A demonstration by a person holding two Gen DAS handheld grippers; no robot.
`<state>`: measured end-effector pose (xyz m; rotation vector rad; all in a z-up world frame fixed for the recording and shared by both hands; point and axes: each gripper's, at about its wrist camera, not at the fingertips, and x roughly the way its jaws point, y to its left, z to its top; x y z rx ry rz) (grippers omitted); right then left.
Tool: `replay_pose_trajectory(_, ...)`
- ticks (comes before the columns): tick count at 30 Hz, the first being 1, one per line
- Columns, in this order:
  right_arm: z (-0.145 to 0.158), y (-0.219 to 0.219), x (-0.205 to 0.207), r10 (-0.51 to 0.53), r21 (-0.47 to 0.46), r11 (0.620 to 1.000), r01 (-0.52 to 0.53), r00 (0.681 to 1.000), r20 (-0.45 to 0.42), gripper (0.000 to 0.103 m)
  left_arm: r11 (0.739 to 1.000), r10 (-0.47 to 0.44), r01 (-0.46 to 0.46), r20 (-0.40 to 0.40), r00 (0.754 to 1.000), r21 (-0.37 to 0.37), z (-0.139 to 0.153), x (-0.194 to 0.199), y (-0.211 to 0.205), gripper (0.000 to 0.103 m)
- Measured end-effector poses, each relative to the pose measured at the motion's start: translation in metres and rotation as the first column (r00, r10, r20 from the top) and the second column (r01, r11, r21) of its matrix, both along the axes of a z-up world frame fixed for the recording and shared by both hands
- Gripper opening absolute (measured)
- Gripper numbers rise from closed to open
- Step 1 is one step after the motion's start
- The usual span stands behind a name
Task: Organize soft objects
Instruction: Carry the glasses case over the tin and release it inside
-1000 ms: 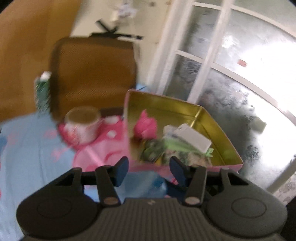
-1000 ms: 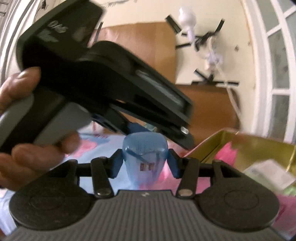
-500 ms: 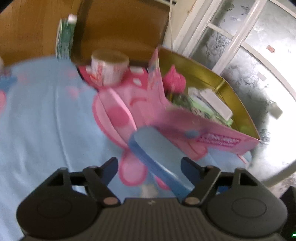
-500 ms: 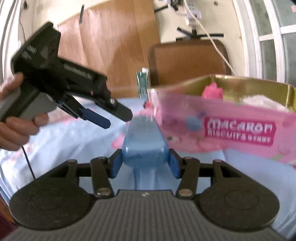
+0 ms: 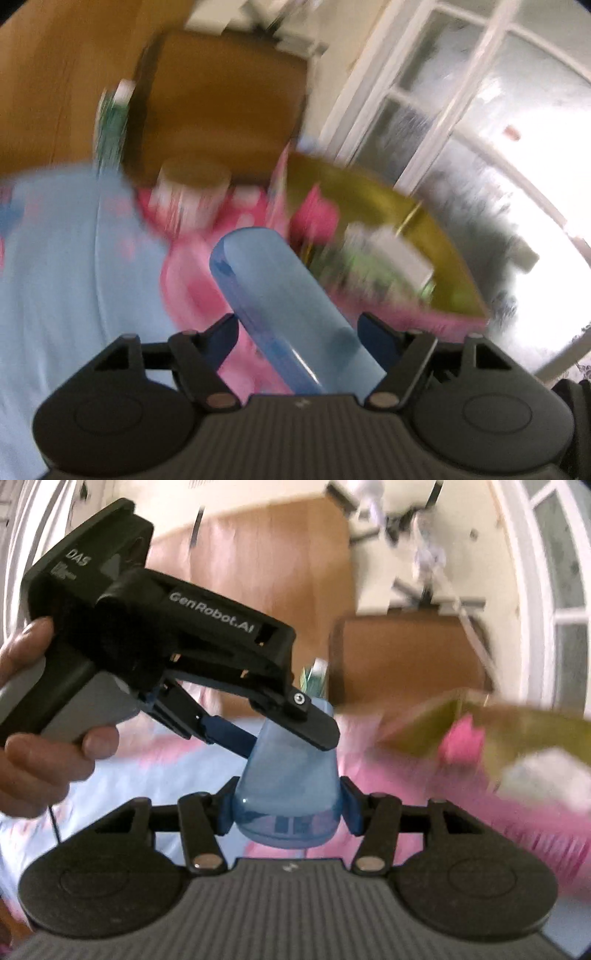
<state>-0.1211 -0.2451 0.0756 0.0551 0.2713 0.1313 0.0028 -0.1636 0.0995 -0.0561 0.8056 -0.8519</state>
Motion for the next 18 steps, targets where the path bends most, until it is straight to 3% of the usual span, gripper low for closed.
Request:
replay_pose_trajectory(3,0.02,-0.018,0.014,-0.081,-0.03,0.996,0.083,0.995,0.06,0.058,0.999,-0.049,0.048,0.116,0.992,0.012,0.027,0.006,-0.04,0.073)
replay_pose_trajectory(5,0.027,-0.035,0.027,-0.159,-0.047,0.986,0.162,0.986,0.059,0.058,0.996,-0.094,0.092,0.153,0.984,0.02,0.031,0.017,-0.074,0.074)
replay_pose_trajectory(8,0.027,-0.058,0.049,-0.29,-0.058,0.955,0.29,0.957,0.013,0.058,0.985,-0.171,0.168,0.129,0.977,0.034,0.019,0.043,-0.133,0.073)
replay_pose_trajectory(11,0.016,-0.069,0.076,-0.402,-0.099,0.913,0.396,0.913,-0.061,0.061,0.981,-0.187,0.18,0.1,0.977,0.072,0.0,0.065,-0.182,0.073)
replay_pose_trajectory(14,0.007,-0.074,0.065,-0.437,-0.057,0.899,0.434,0.896,-0.077,0.063,0.982,-0.144,0.126,0.124,0.982,0.139,-0.01,0.069,-0.205,0.073)
replay_pose_trajectory(18,0.007,-0.06,0.033,-0.452,-0.004,0.892,0.453,0.891,-0.044,0.063,0.979,-0.148,0.118,0.177,0.973,0.169,-0.01,0.053,-0.197,0.079)
